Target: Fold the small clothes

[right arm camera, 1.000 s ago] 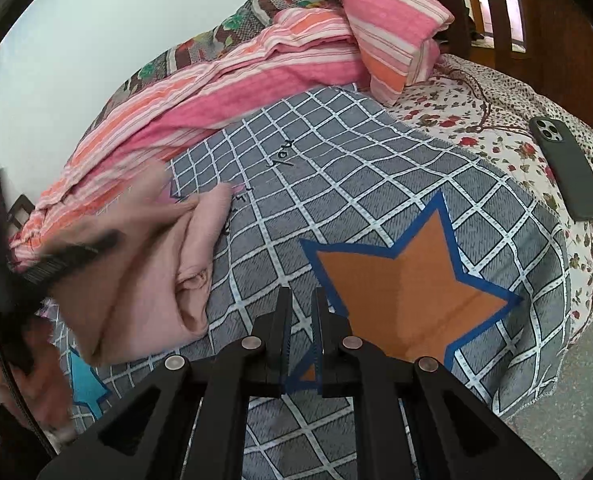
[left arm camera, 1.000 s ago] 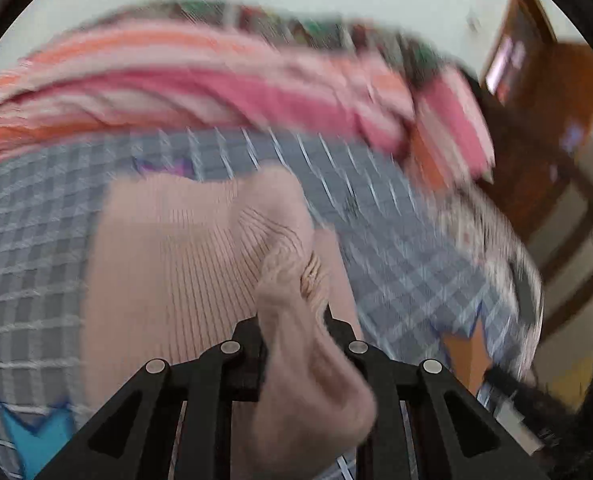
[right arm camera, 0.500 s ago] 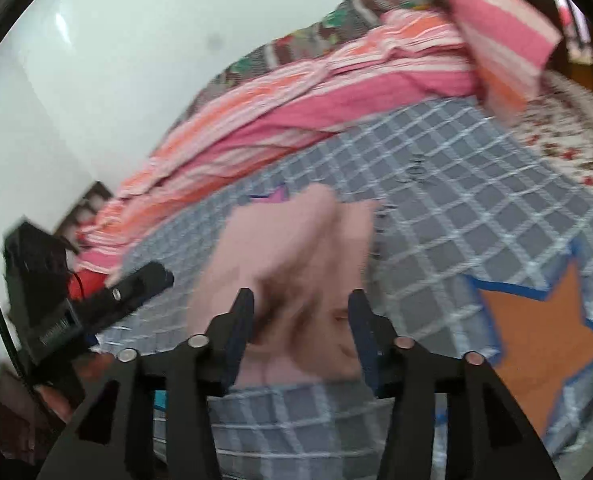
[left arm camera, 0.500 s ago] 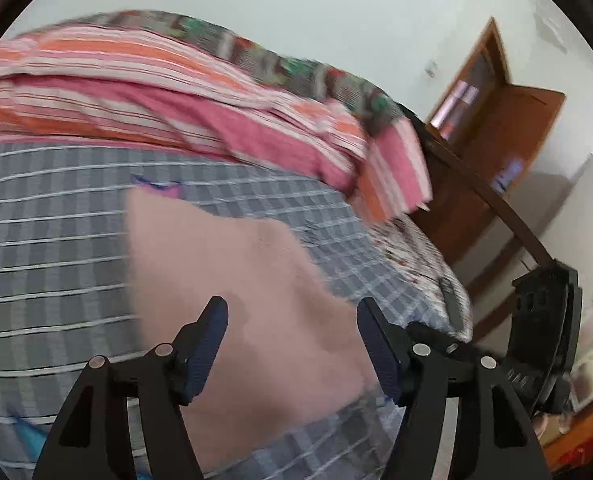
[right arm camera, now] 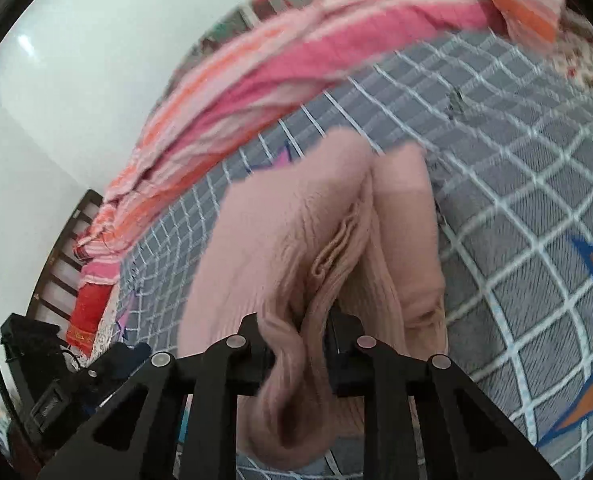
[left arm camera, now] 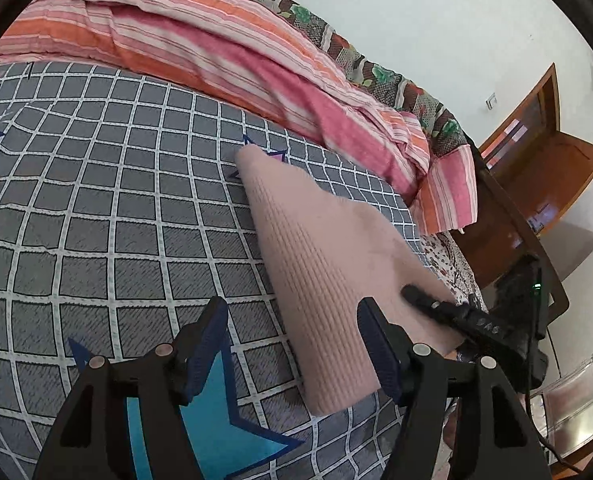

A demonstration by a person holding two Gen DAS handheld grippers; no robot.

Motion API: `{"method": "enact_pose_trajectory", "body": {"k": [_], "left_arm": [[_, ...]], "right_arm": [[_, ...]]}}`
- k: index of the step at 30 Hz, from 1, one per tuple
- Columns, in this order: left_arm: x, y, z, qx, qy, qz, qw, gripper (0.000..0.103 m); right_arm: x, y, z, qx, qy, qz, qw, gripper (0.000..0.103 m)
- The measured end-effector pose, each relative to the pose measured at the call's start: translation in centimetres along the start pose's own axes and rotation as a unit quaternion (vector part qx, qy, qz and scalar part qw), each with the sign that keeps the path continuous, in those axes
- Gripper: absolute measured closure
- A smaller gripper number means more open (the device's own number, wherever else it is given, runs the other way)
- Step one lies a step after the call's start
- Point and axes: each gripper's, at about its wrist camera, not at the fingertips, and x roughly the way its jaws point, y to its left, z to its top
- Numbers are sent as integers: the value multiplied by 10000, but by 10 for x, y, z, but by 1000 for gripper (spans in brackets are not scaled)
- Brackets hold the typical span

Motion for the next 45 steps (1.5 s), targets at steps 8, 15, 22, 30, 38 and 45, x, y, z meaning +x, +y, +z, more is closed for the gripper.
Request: {"method": "enact_pose_trajectory", "body": {"k": [8,15,22,30,38,45], "left_arm": [[7,-2,-4,102,138,-41,9998,38],[26,-14,-9,202,351,38,9992,38],[37,-27,-7,226,376,-62,9990,38],[25,-19,-4,200,255,-88,9994,38],[4,-3,-3,-22,32,-114,9999,38],[-24,22,-3,-197,-191,55,9996,38]], "right_arm": [[-27,-23,-17,-89,-566,-167,9982,86],[-29,-32,-10,-244,-378,-413,9981,60],[-2,-45,20,-77,9,-328,9994,44],[37,-68,33,372,503,209,9978,30],[39,-44,39,56,707,97,9974,65],[5,45,53,-397,397,-16,9984,68]]}}
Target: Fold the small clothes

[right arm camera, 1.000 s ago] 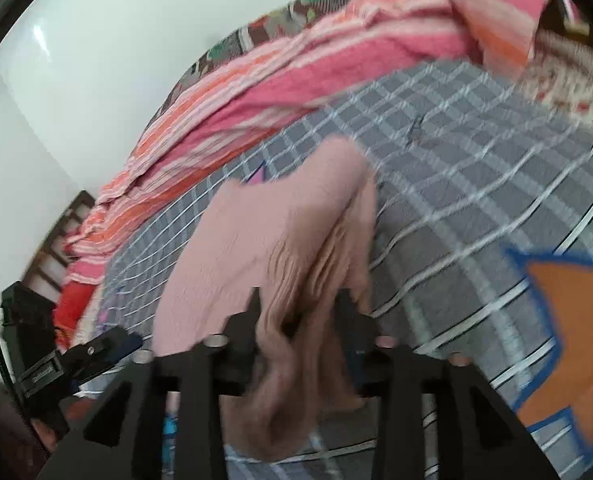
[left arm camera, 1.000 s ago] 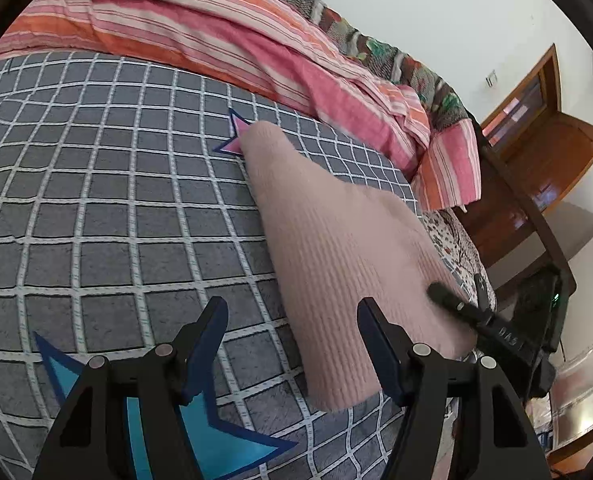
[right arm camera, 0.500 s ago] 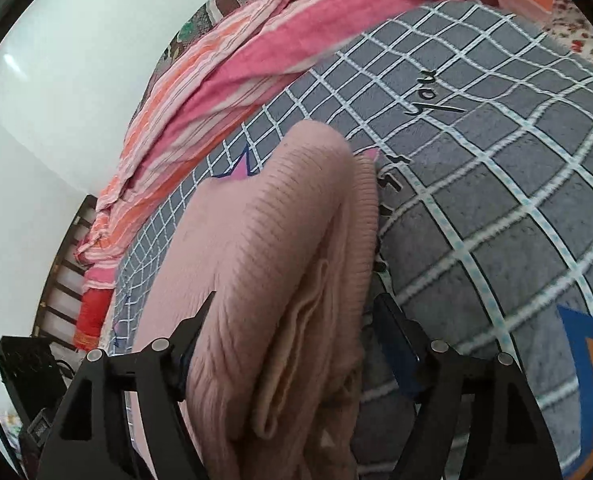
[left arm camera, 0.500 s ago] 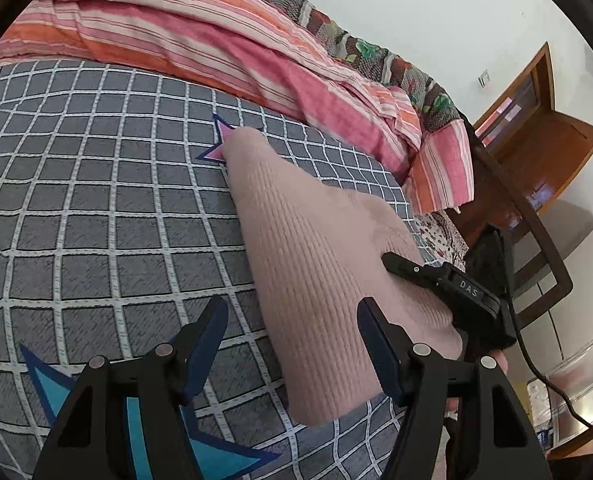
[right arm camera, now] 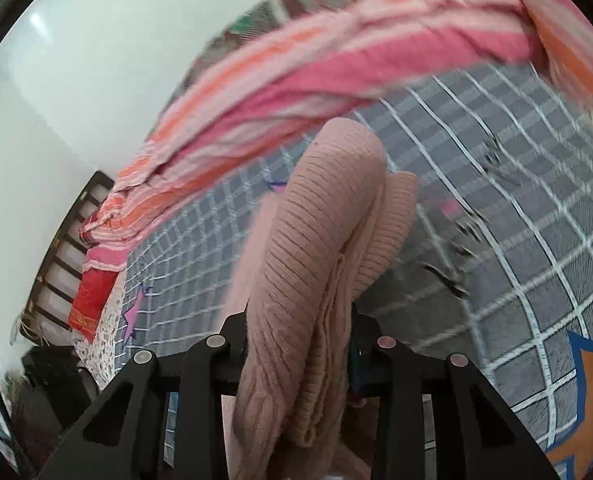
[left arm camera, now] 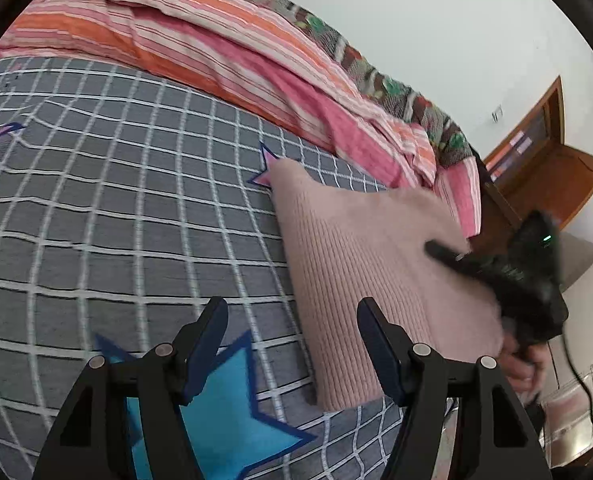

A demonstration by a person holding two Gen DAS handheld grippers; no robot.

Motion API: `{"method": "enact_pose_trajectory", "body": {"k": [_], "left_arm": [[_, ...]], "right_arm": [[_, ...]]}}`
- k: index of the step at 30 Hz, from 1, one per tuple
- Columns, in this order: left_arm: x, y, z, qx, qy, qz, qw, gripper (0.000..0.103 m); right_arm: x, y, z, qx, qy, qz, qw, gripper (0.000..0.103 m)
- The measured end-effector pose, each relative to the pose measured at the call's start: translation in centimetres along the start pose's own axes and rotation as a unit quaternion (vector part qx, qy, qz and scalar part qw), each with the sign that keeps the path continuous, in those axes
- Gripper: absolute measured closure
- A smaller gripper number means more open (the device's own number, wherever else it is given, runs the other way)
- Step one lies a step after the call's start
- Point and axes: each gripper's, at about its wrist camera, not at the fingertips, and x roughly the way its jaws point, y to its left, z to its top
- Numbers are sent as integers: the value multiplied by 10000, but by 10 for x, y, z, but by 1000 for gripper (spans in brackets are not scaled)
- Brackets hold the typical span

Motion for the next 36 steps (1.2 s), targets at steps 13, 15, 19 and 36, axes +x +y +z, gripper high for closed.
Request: {"method": "enact_pose_trajectory", "body": {"k": [13,15,19,36], "left_arm": [[-70,46,6,-131,-581,206,9980,38],[-68,49,4,-86,-498,244,9984,38],[-50,47,-1,3,-322,469,9984,38],[35,47,29,-352,-20,857,9957,38]], "right_arm": [[25,101,15,65,-36,1161,9932,71],[41,78,6,327,92,1323,9906,70],[80,26,-17,214,538,568,9967,67],[83,33,-20,-1720,-83,-902,9809,83]]}}
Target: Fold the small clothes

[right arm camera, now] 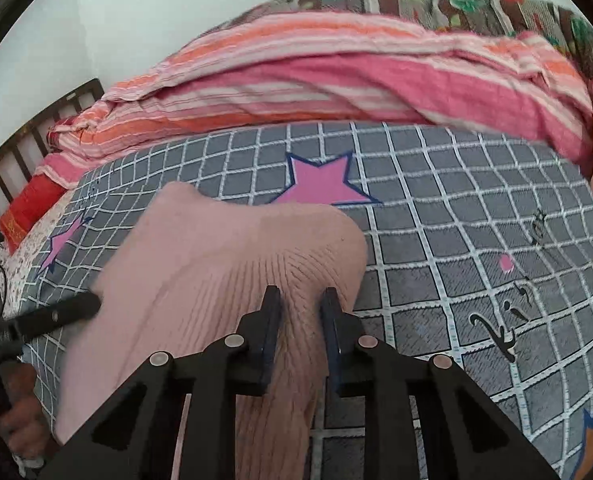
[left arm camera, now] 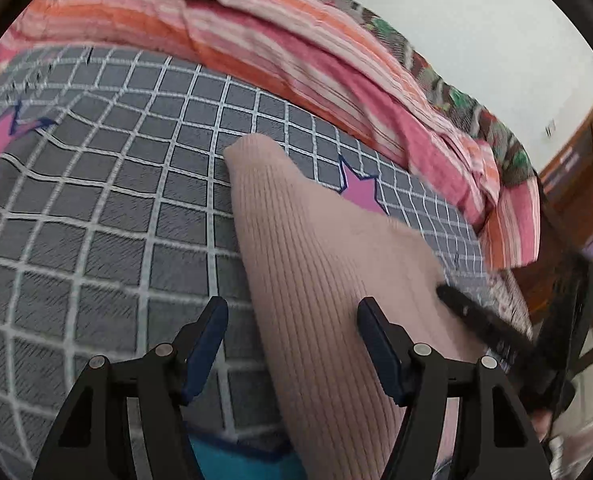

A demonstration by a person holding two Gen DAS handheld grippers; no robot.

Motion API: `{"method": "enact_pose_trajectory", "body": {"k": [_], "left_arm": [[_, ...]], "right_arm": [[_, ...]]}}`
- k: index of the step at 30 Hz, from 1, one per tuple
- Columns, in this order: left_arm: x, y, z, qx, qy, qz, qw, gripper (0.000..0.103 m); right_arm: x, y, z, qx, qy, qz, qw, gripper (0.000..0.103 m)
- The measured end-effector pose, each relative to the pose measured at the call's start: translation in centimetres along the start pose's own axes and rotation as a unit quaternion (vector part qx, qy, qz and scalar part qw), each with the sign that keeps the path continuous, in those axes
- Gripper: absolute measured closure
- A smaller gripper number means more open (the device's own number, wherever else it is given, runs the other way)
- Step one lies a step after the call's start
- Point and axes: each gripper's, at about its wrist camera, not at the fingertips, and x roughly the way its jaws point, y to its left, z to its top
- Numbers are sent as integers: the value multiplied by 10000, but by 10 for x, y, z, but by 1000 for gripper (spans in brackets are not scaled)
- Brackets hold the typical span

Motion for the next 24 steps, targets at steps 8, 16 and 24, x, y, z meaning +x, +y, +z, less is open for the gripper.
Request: {"method": "enact_pose_trajectory", "body": {"k": [8,16,24], "left_arm": [[56,26,38,-946,222,-331,9947,61],[76,35,67,-1072,53,1,9942,75],[49,3,46,-329,52,438,9985,62]], "right_arm": [[10,-4,6,-56,86,216,9997,85],[29,-9,15,-14,308,252,9992,85],[24,-14,23,125,319,443,9984,84]]}}
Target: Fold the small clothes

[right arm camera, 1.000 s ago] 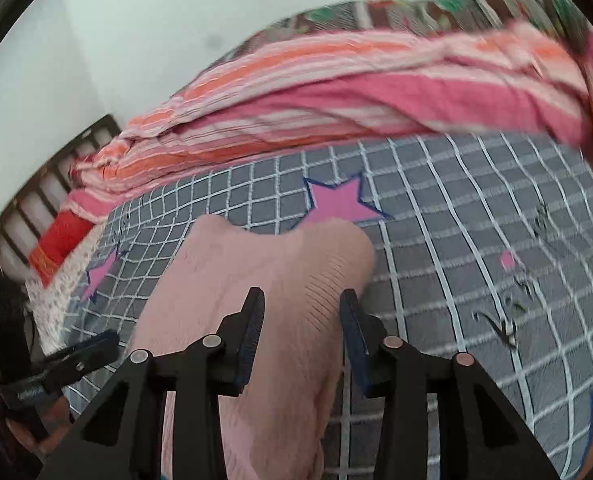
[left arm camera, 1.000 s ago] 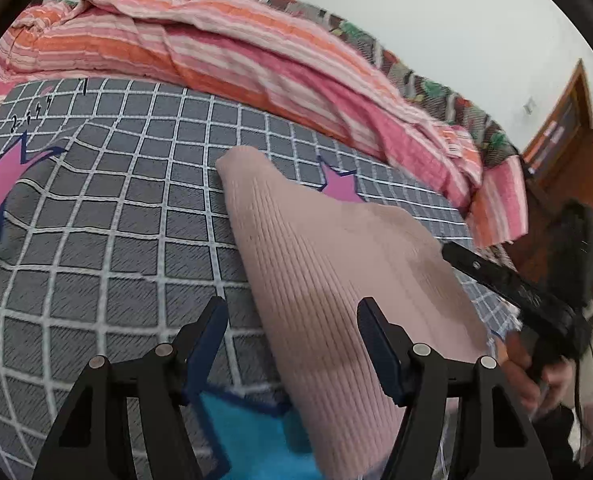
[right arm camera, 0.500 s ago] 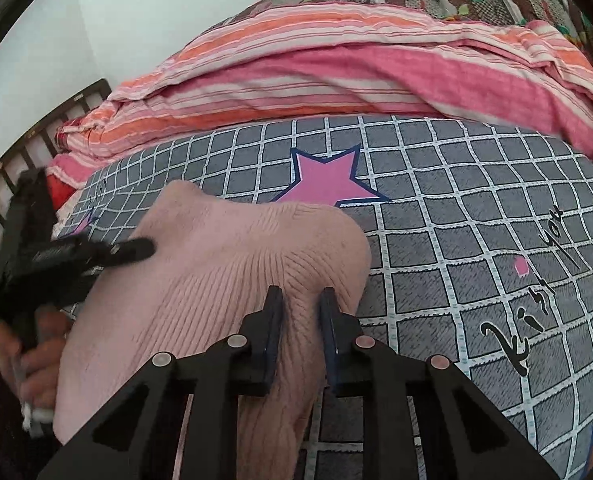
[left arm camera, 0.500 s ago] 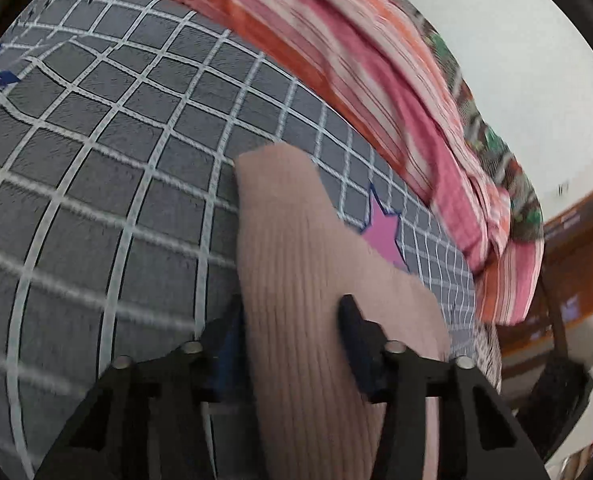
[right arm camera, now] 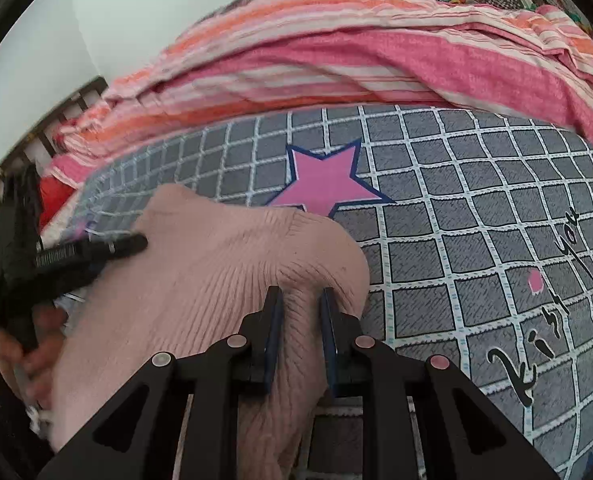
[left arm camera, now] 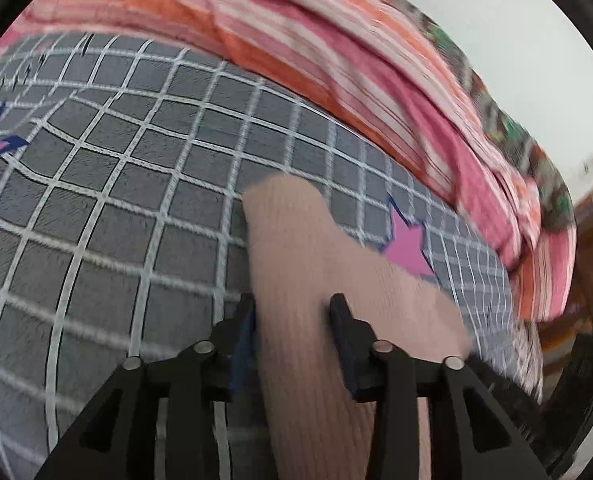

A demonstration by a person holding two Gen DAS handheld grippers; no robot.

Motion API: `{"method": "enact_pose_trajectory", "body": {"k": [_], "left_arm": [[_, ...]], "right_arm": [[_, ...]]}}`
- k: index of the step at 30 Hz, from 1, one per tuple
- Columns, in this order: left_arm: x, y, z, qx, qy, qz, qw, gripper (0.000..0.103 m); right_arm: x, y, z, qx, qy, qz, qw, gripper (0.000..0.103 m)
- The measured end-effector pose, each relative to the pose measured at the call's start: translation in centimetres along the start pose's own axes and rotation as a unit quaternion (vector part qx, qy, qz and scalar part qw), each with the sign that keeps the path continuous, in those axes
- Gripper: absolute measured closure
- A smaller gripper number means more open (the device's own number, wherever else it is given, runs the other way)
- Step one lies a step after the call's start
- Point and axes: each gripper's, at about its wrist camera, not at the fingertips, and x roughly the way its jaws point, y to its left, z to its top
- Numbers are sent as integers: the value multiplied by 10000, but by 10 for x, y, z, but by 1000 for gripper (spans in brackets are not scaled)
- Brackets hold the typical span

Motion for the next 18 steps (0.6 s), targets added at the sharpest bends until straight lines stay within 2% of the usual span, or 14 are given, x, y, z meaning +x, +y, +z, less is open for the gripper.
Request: {"method": "enact_pose_trajectory", "body": {"k": [2,4,6,10,15,17,18], "left_arm": [[-11,-8,-12,305,-10,19,9995,55],[-24,-19,-27,645,-143,78,9978,53],[-36,-28,-42,965,-243,92,9950,47],[-54,-36,-66,1341,-326,124,9904,45],[-68,-34,-88,1375,-375,105,9897,45],[-71,-33,-91,1294,-370,87,9909,45],[-74,-33,-92,1255,-374,60,9914,45]], "right_arm": [[-14,-1,-2,96,-72,100,9999,83],[-28,-1,-6,174,-153,167,9996,82],[-44,1,-15,216,-200,277,9992,80],[-63,7,-35,180,-215,407,9988,77],[-61,14,-51,206,-170,357,9990,77],[-54,18,-50,133,-255,289,9992,86],[-52,19,-48,63,-295,258,9992,87]]}}
